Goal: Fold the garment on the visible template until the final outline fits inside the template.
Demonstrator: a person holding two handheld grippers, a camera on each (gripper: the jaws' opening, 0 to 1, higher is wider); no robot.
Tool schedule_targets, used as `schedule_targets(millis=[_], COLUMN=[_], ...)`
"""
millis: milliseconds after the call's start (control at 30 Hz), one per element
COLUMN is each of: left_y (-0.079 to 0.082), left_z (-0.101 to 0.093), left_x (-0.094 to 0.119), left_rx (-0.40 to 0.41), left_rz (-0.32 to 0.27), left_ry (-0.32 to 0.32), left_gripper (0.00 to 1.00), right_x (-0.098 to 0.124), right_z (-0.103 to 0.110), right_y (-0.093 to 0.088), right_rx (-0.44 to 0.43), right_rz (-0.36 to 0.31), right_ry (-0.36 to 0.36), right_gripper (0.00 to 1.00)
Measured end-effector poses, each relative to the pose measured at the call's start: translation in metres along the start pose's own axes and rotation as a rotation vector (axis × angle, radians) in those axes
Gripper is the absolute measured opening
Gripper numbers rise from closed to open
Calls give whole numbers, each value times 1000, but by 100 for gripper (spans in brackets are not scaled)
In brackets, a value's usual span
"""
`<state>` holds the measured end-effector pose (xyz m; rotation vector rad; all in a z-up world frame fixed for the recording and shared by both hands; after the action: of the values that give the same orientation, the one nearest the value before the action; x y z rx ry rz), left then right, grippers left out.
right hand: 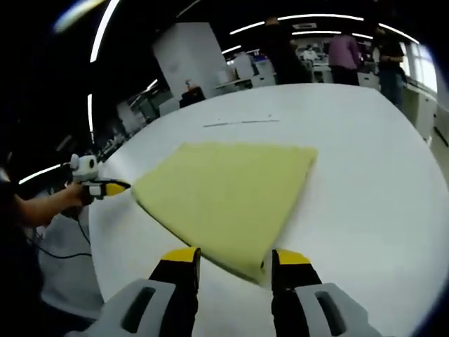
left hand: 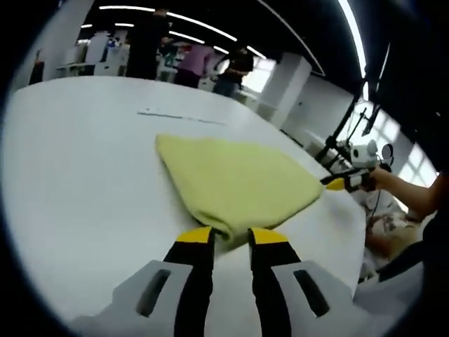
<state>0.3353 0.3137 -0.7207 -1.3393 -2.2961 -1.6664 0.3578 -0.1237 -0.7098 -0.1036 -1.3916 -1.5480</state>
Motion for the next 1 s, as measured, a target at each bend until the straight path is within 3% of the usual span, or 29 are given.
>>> schedule_targets(millis=[300,467,733,867,1000], left_y=[-5,-11,-11,-9,-8], left_z=[6,7,8,6,7], left_x=[-6,-9,-9,-8,-7], left_rx=[192,197,221,198,170], left_rz=[-74,-46,-72,-75,-66], left_ry=[-23,-17,-24,-32,-28], left_gripper=[11,7,0,0,0], right_x=[0,1,1,2,3], right_z=[-1,-2,-4,-8,-9], right_y=[-8,-9,-10,-10,-10], right_rx=[-24,-26,-25,-20,-17], right_rz=[-3,-12,-20,-22,-19], right_ry=[-2,-10,-29,-47,-43], right_gripper=[25,21,12,2,1])
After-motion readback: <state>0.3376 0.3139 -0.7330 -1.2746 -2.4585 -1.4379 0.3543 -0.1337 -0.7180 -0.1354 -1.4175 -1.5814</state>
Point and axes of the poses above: the point that each gripper's makers call its tool centre point, and the gripper's own axes: x roughly backward along the fingers, z roughly to its left, y roughly out of its top, the point moved 10 cm from there along x, roughly backward along the fingers
